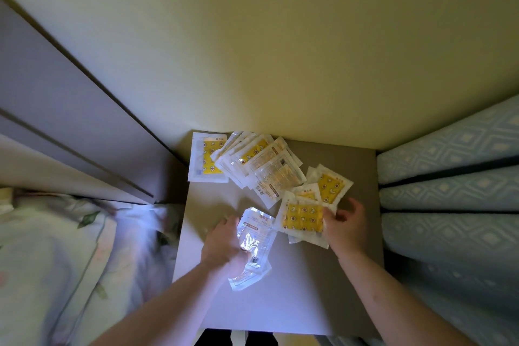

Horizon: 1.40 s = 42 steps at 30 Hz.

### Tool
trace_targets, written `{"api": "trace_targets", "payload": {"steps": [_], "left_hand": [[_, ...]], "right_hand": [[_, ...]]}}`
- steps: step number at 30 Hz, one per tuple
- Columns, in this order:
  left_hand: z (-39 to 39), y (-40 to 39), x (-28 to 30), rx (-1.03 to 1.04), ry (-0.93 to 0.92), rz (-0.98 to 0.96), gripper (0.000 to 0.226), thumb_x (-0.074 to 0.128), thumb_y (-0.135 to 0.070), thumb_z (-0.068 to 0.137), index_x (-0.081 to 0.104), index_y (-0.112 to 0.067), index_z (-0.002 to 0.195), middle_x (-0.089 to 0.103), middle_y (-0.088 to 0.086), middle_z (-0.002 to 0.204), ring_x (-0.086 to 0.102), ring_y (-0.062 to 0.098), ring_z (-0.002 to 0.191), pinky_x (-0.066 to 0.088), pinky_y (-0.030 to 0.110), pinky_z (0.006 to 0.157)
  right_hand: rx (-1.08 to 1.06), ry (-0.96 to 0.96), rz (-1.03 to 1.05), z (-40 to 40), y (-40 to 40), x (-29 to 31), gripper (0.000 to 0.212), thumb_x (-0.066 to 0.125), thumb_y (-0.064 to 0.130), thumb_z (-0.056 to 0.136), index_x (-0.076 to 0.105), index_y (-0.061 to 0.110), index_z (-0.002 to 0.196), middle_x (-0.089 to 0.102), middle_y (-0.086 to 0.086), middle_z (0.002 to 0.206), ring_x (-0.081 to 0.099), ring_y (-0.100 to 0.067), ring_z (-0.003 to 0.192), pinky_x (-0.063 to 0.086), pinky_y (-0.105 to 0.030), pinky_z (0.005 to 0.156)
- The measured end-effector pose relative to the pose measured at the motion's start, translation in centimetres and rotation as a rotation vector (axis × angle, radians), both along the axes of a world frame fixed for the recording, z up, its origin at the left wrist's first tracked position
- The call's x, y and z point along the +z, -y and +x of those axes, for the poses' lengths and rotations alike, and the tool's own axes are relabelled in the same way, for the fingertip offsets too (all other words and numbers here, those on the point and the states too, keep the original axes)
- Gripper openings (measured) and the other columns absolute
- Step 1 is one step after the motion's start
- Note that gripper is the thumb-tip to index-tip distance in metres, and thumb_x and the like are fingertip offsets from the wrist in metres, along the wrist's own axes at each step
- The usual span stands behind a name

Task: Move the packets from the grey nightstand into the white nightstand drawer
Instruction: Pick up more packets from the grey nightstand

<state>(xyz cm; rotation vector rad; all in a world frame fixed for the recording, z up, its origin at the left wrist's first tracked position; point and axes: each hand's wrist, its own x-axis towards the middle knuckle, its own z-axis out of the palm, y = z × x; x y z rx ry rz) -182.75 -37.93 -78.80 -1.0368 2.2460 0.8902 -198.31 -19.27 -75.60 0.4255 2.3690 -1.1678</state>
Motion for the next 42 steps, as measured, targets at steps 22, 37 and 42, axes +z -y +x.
{"api": "trace_targets", "payload": {"steps": [22, 37, 42], "left_hand": [[10.9, 0.6, 13.8, 0.332, -0.021, 0.176, 0.032, 0.064, -0.028, 0.098, 0.063, -0.016, 0.128, 0.072, 0.001, 0.107, 0.069, 0.018, 0.094, 0.058, 0.034, 0.085], [14.7, -1.7, 10.0, 0.555, -0.158, 0.084, 0.016, 0.081, -0.025, 0.081, 0.073, -0.014, 0.077, 0.074, 0.001, 0.076, 0.066, 0.015, 0.066, 0.046, 0.019, 0.054], [18.0, -3.9, 15.4, 0.642, -0.266, 0.063, 0.014, 0.083, -0.026, 0.076, 0.073, -0.02, 0.068, 0.069, -0.011, 0.06, 0.066, 0.003, 0.059, 0.042, 0.01, 0.047]], "right_hand": [[0.188, -0.034, 0.189, 11.3, -6.2, 10.3, 0.012, 0.06, 0.013, 0.099, 0.069, 0.007, 0.098, 0.069, -0.011, 0.093, 0.061, -0.03, 0.083, 0.045, -0.033, 0.071], [0.329, 0.056, 0.309, 13.4, -6.4, -0.6, 0.012, 0.068, 0.027, 0.091, 0.063, 0.017, 0.088, 0.069, -0.005, 0.09, 0.062, -0.034, 0.087, 0.055, -0.04, 0.077], [0.38, -0.021, 0.144, 14.6, -7.2, 5.4, 0.008, 0.063, 0.012, 0.096, 0.065, 0.015, 0.089, 0.068, -0.003, 0.083, 0.061, -0.017, 0.069, 0.042, -0.025, 0.055]]}}
